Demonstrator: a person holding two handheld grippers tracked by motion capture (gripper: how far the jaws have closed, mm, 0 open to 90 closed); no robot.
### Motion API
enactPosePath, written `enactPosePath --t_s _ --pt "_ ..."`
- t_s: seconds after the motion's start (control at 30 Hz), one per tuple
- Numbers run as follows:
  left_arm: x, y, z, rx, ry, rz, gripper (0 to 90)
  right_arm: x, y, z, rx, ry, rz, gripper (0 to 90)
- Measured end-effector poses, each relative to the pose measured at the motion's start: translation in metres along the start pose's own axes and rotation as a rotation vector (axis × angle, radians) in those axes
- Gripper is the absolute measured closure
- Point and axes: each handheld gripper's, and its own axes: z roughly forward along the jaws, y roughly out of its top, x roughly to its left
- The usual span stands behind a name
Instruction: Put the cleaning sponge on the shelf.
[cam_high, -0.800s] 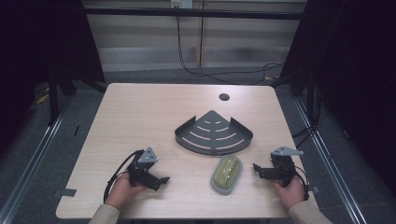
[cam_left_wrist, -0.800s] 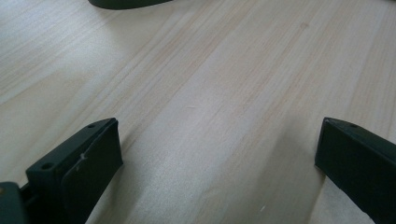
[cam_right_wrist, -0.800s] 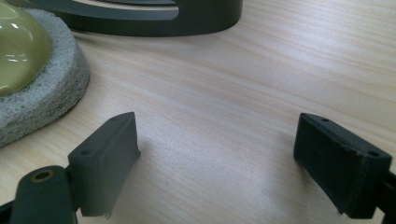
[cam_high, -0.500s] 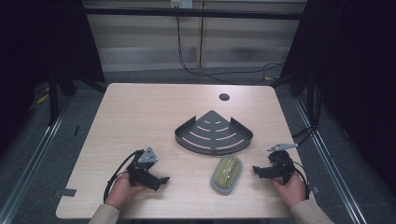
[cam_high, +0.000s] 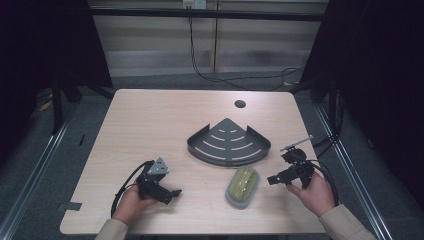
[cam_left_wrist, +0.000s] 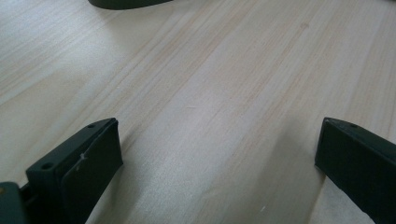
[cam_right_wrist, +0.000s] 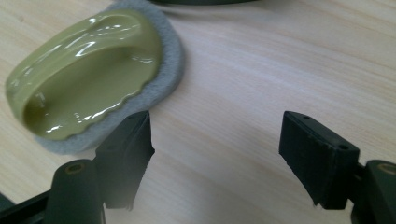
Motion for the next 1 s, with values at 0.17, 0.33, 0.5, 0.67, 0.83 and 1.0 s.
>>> enactPosePath --t_s 0.17,0.33,0.5,0.67,0.83,1.0 --pt "0.000 0.000 0.000 -0.001 0.000 -0.001 0.0 0.019 0.010 -0.001 0.029 0.008 -0.027 26.1" --pt "0.000 0.000 0.000 -0.003 0.002 0.000 0.0 0.040 0.023 -0.001 0.034 0.022 -0.067 26.1" --pt "0.000 0.000 0.000 0.000 0.002 0.000 0.0 0.052 0.032 0.003 0.037 0.023 -0.078 25.9" --pt "0.000 0.000 0.000 0.000 0.002 0.000 0.0 0.062 0.044 0.007 0.026 0.029 -0.077 25.7" --pt "0.000 0.000 0.000 0.000 0.001 0.001 0.0 0.069 0.050 0.011 0.025 0.027 -0.085 25.5" --pt "0.000 0.000 0.000 0.002 0.003 0.003 0.0 0.076 0.050 0.025 0.056 0.020 -0.096 24.6"
